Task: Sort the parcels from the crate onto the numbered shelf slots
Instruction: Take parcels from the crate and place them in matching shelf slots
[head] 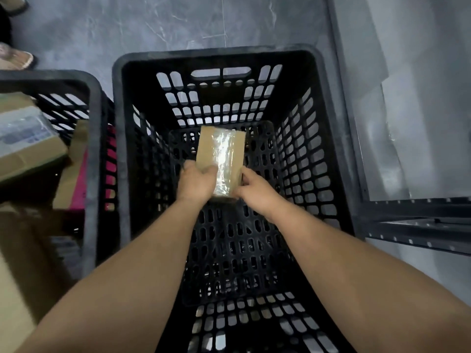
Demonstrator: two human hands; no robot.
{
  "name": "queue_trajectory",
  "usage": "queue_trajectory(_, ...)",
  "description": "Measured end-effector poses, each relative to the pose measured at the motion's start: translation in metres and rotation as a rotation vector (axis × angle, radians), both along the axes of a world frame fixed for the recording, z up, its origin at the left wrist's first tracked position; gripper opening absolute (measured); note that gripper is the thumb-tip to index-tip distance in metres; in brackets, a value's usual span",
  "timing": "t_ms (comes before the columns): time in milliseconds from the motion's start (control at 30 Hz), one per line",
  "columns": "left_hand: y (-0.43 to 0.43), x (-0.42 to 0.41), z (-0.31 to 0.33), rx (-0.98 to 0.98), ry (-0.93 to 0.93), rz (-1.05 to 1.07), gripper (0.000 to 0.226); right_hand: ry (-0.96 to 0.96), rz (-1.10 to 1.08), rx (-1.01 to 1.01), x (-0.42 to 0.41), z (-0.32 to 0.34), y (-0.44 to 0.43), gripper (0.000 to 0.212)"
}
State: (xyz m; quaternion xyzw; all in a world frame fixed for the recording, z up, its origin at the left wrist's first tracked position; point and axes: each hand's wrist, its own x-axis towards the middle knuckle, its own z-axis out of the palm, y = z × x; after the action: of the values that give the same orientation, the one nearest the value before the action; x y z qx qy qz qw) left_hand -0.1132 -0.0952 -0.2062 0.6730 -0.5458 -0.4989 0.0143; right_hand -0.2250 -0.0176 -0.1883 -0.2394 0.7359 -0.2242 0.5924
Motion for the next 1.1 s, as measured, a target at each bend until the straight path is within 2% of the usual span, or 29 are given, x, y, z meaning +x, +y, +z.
queue_trajectory(100,0.016,0.003,0.032,0.052,0.056,0.092,0.05,0.024,-0.028,-0.007,0.004,0.037,0.013,0.074)
queue_trajectory(233,0.035,0.007,0.093,0.051,0.13,0.203,0.052,0.073,-0.065,-0.112,0.01,0.089,0.029,0.06)
queue_trajectory(333,0.044,0.017,0.138,0.068,0.192,0.277,0.056,0.059,-0.116,-0.189,0.015,0.134,0.042,0.059)
queue_trajectory(467,0.055,0.03,0.197,0.09,0.108,0.221,0.095,0.012,-0.16,-0.286,0.03,0.188,0.057,0.05)
queue_trajectory(567,0.062,0.039,0.232,0.079,0.039,0.192,0.114,-0.034,-0.138,-0.327,0.043,0.227,0.067,0.045)
queue_trajectory(633,0.064,0.047,0.249,0.067,0.021,0.18,0.119,-0.049,-0.12,-0.333,0.051,0.248,0.073,0.044)
queue_trajectory(800,0.068,0.066,0.279,0.042,0.063,0.184,0.111,0.018,-0.09,-0.366,0.057,0.284,0.077,0.033)
queue_trajectory(933,0.073,0.082,0.305,0.089,0.307,0.159,0.112,-0.02,-0.228,-0.468,0.047,0.313,0.077,0.035)
queue_trajectory(967,0.075,0.085,0.312,0.103,0.387,0.151,0.105,-0.074,-0.243,-0.468,0.045,0.318,0.077,0.043)
queue_trajectory(1067,0.076,0.09,0.332,0.136,0.593,0.094,0.065,-0.232,-0.23,-0.414,0.041,0.326,0.079,0.076)
queue_trajectory(1100,0.075,0.091,0.337,0.155,0.633,0.066,0.068,-0.272,-0.214,-0.405,0.042,0.328,0.081,0.08)
